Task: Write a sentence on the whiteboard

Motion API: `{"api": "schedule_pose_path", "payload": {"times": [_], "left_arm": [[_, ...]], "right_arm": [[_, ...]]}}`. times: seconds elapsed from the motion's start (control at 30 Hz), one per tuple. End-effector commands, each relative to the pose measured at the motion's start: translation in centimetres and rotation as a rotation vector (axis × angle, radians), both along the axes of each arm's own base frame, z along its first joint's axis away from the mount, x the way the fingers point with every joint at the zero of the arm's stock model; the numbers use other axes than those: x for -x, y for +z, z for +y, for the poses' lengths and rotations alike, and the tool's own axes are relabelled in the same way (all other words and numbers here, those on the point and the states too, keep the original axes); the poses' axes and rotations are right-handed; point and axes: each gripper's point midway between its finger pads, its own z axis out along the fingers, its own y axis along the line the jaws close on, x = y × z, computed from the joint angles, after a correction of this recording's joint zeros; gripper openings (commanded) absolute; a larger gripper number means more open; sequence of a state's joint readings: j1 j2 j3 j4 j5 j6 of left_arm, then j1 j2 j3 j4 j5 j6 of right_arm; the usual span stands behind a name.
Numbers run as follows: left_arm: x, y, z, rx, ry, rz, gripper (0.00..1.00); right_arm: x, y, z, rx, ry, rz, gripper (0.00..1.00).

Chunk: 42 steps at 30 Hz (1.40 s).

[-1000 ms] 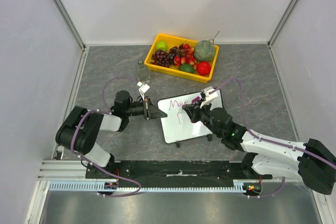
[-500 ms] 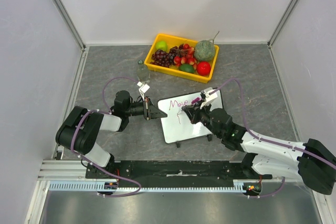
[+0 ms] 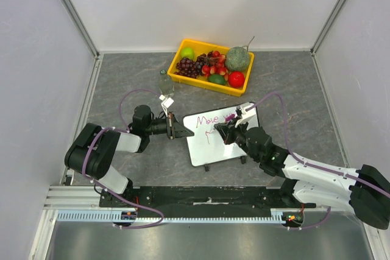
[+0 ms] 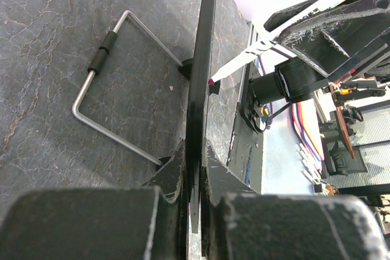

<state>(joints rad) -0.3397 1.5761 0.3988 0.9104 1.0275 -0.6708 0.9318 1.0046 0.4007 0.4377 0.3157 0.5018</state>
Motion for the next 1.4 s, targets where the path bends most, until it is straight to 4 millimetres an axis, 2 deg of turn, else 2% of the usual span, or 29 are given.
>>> {"api": "schedule_pose_path", "payload": {"times": [0.0, 0.3, 0.43, 0.8, 1.1, 1.37], "left_arm": [[0.1, -1.2, 0.1, -0.035, -0.011, -0.013, 0.02], [0.1, -1.3, 0.0, -0.036, -0.012, -0.01, 0.02], [0.0, -1.3, 0.1, -0.036, -0.01, -0.012, 0.02], [0.1, -1.5, 0.0, -0.037, -0.014, -0.007, 0.02], [0.1, -1.4, 0.1, -0.04, -0.014, -0.01, 0.02], [0.1, -1.5, 0.1, -0.043, -0.01, -0.008, 0.02]], "right_arm": [[0.0, -0.7, -0.8, 0.026, -0.02, 0.009, 0.0], [0.7, -1.6, 0.2, 0.008, 0.041, 0.031, 0.0], [0.6, -1.3, 0.4, -0.036, 0.029, 0.04, 0.0], [0.4, 3.3, -1.4, -0.167, 0.003, -0.042, 0.0], [-0.4, 2.6, -0.6, -0.143, 0.016, -0.023, 0.0], [-0.6, 2.2, -0.9, -0.156, -0.003, -0.022, 0.0]]}}
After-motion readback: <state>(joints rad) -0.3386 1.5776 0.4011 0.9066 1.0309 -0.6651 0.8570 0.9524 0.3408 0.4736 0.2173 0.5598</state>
